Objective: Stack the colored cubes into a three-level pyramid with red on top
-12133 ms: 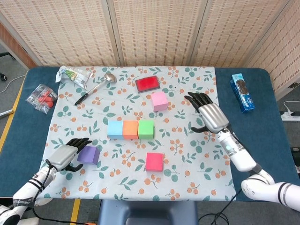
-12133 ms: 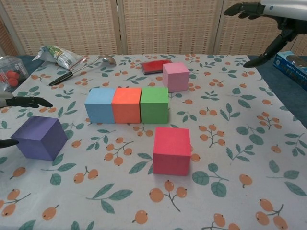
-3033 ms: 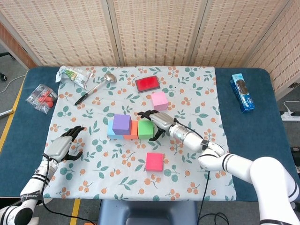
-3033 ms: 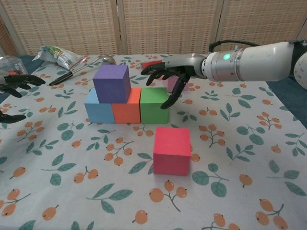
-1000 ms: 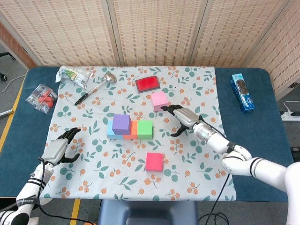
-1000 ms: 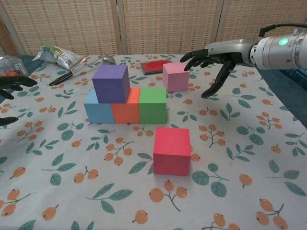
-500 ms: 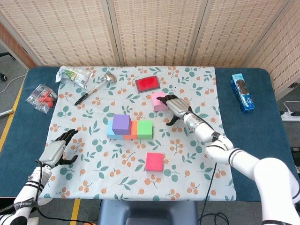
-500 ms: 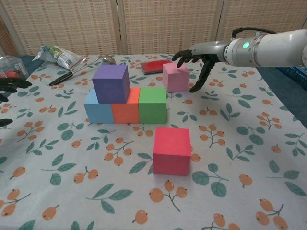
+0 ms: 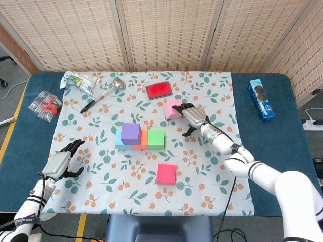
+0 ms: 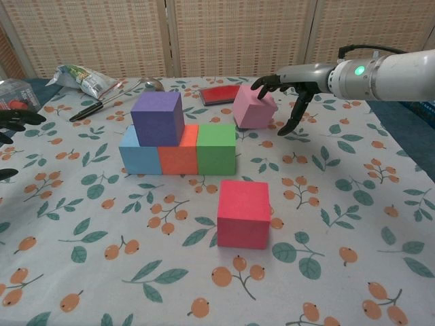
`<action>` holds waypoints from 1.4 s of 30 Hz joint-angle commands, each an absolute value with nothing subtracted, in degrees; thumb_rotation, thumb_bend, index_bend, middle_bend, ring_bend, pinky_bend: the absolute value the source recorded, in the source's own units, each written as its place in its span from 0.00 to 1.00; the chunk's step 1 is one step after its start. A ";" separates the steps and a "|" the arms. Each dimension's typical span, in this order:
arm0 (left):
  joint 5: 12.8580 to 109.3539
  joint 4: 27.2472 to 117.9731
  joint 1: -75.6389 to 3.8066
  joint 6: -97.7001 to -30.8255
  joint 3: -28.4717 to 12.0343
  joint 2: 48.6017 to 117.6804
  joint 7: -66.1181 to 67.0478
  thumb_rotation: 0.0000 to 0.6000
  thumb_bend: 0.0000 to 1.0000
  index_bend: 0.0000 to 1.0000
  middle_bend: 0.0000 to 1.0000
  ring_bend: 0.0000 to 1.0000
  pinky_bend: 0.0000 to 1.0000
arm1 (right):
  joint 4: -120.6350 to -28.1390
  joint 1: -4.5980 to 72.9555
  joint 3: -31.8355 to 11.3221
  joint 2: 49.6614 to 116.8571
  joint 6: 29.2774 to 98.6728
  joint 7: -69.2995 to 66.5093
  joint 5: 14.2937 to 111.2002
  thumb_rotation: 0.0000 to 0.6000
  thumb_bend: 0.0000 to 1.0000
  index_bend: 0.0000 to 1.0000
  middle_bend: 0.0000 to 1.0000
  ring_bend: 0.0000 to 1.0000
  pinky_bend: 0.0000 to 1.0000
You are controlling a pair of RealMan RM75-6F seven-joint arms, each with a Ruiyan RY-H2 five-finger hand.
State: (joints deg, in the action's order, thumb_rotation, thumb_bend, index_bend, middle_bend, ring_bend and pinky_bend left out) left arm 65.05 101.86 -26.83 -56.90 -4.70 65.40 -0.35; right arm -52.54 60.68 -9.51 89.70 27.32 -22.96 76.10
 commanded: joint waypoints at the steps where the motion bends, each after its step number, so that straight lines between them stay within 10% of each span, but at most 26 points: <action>1: 65.55 102.05 -26.89 -56.97 -4.77 65.56 -0.39 1.00 0.37 0.00 0.00 0.00 0.13 | -60.92 55.86 -7.38 83.30 31.56 -22.09 77.13 1.00 0.00 0.00 0.14 0.00 0.00; 15: 66.74 103.35 -26.91 -57.37 -4.90 65.51 -0.02 1.00 0.37 0.00 0.00 0.00 0.13 | -80.45 48.31 -6.07 68.36 39.79 -16.52 76.92 1.00 0.00 0.00 0.14 0.00 0.00; 42: 65.41 104.76 -23.99 -58.79 -4.29 62.71 -2.47 1.00 0.37 0.00 0.00 0.00 0.13 | -40.45 66.99 -4.68 95.57 25.64 -9.25 84.99 1.00 0.00 0.07 0.11 0.00 0.00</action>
